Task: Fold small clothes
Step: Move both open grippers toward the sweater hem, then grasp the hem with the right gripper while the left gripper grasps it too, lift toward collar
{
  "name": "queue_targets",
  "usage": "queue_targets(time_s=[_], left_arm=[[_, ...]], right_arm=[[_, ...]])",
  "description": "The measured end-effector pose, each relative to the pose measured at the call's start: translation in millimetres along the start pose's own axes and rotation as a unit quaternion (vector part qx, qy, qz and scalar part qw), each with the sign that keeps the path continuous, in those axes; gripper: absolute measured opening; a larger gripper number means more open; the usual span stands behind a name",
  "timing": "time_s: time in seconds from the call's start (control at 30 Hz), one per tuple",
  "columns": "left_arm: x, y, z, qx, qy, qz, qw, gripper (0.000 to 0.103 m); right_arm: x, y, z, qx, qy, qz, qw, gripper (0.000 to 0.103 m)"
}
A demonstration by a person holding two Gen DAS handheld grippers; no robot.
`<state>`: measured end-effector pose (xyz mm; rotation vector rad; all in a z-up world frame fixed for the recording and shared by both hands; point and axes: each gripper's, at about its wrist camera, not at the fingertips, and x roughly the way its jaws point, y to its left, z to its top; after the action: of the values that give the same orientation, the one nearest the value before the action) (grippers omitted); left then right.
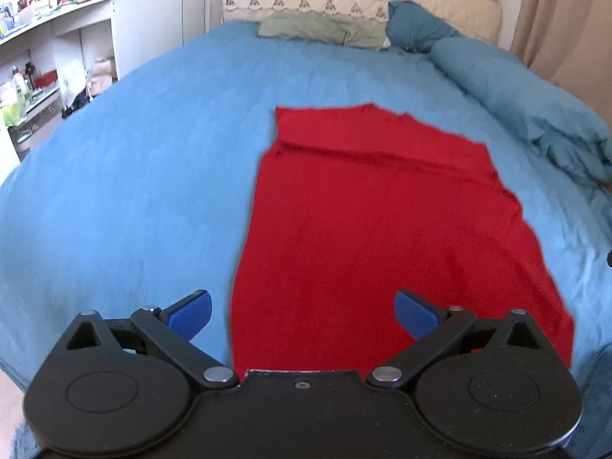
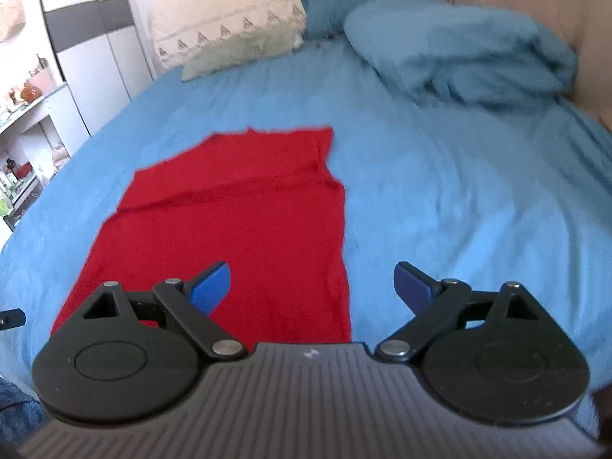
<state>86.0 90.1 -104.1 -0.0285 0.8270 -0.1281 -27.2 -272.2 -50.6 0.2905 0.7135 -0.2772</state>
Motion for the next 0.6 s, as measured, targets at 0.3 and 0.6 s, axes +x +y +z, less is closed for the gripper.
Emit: queue_targets(time_s=[0.3,0.6], left_arm=[[36,22,-29,-0.009,0.034,0.006,0.9994,0.098],[64,36,-46,-0.020,0.072,-0.003,0.9972,0.084]], right_arm=[[31,-1,-54,0.012,0.075,-0.002,0.997,0.103],[53,2,-84,0.014,0.132,-0.014,0.991,0.098]])
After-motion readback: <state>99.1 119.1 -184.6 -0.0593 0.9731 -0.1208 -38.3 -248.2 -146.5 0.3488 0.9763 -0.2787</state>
